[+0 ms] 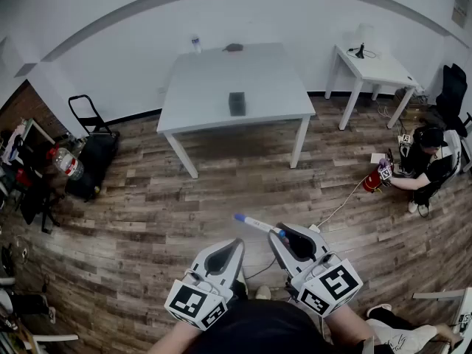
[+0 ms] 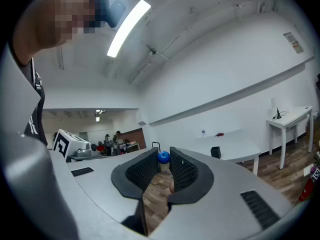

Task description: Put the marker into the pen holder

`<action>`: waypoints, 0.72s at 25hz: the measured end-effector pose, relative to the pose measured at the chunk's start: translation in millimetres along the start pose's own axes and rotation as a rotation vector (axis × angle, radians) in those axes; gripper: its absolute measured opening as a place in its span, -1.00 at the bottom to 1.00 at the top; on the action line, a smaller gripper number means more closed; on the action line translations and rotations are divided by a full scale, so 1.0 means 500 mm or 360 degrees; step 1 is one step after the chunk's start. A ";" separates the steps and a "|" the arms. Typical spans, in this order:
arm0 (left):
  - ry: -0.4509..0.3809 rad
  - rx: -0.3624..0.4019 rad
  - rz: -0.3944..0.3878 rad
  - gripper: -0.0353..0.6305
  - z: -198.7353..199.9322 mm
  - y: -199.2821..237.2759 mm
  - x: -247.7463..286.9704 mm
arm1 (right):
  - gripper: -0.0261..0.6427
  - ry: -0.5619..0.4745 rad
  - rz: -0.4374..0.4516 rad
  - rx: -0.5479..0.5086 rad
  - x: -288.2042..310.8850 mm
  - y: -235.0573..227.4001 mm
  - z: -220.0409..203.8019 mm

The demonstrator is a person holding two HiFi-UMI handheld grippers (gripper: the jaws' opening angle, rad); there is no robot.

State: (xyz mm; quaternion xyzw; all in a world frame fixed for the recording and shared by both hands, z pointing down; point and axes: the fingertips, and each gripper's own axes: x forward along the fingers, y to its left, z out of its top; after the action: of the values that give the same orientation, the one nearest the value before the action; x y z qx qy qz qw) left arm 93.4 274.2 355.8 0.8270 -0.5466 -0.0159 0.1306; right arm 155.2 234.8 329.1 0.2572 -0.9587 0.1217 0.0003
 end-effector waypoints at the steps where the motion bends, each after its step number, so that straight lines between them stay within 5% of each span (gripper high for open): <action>1: 0.0003 -0.0004 -0.0002 -0.88 0.001 0.009 0.005 | -0.69 -0.0001 -0.0002 0.0015 0.008 -0.005 0.000; 18: -0.0026 0.0029 -0.0098 -0.88 0.075 0.232 0.191 | -0.69 0.0009 -0.0112 -0.0015 0.244 -0.146 0.044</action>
State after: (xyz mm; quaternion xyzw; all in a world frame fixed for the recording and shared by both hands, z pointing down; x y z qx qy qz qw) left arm 20.9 137.4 358.0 0.8444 -0.5220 -0.0217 0.1180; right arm 86.5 108.4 332.5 0.2904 -0.9496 0.1178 0.0086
